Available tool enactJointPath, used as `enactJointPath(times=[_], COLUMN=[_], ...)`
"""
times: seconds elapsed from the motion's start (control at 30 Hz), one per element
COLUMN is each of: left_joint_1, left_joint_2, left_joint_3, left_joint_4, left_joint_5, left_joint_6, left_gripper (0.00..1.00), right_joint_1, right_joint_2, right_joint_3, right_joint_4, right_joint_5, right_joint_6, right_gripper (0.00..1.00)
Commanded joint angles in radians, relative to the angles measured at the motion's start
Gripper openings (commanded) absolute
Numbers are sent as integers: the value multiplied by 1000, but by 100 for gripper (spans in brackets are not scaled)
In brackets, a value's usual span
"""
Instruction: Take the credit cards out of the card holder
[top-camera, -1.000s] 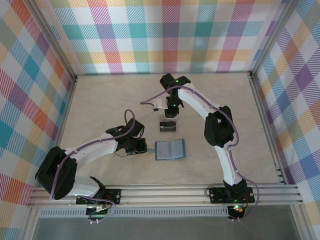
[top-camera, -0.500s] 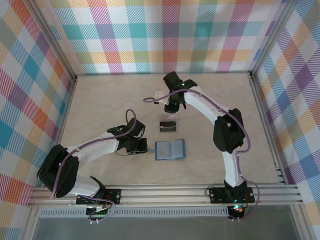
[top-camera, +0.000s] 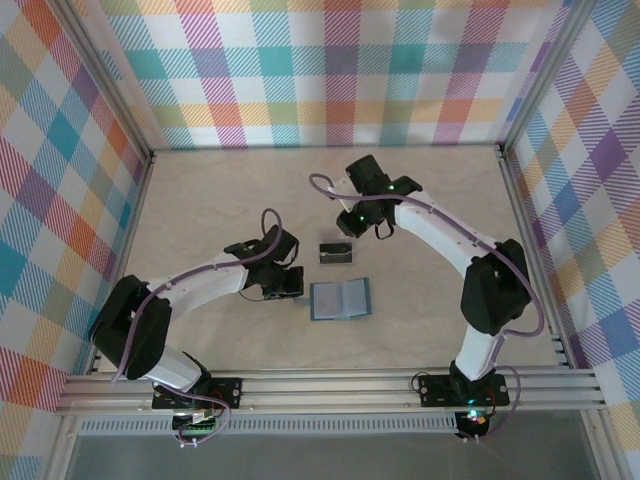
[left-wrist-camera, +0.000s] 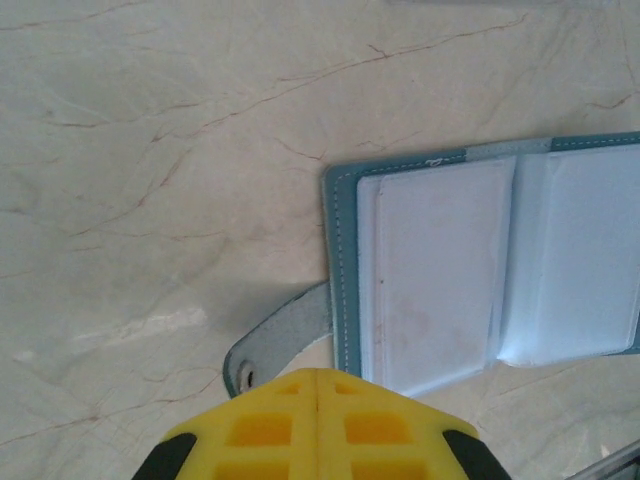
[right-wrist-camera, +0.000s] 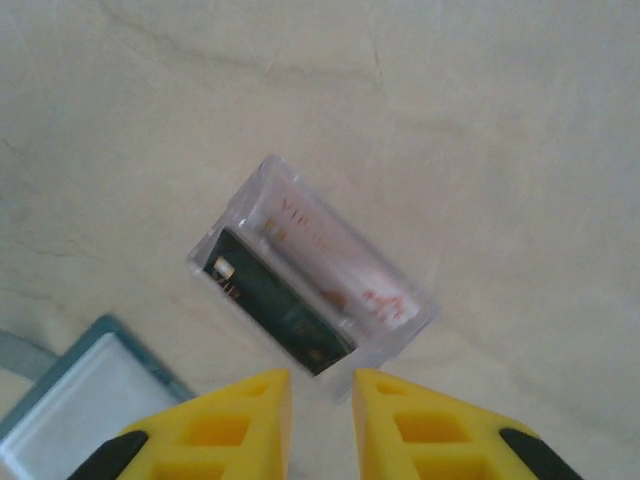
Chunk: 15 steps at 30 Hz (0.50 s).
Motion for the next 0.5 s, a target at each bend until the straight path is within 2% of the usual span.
enactJointPath(times=[0.0, 0.13, 0.33, 0.47], left_joint_1=[9, 9, 8, 8], left_joint_2=[35, 68, 112, 131], left_joint_3=[27, 38, 49, 50], left_joint_4=[17, 35, 52, 47], left_joint_5=[42, 70, 107, 107], left_joint_6=[10, 9, 8, 13], left_gripper=[5, 4, 3, 1], right_joint_1=[7, 5, 7, 11], right_joint_2=[-87, -159, -155, -135], right_joint_3=[-87, -201, -317, -396], right_joint_4=[83, 169, 276, 358], right_joint_5=[-84, -162, -393, -496], right_joint_6=[280, 493, 763, 864], right_gripper=[22, 21, 18, 15])
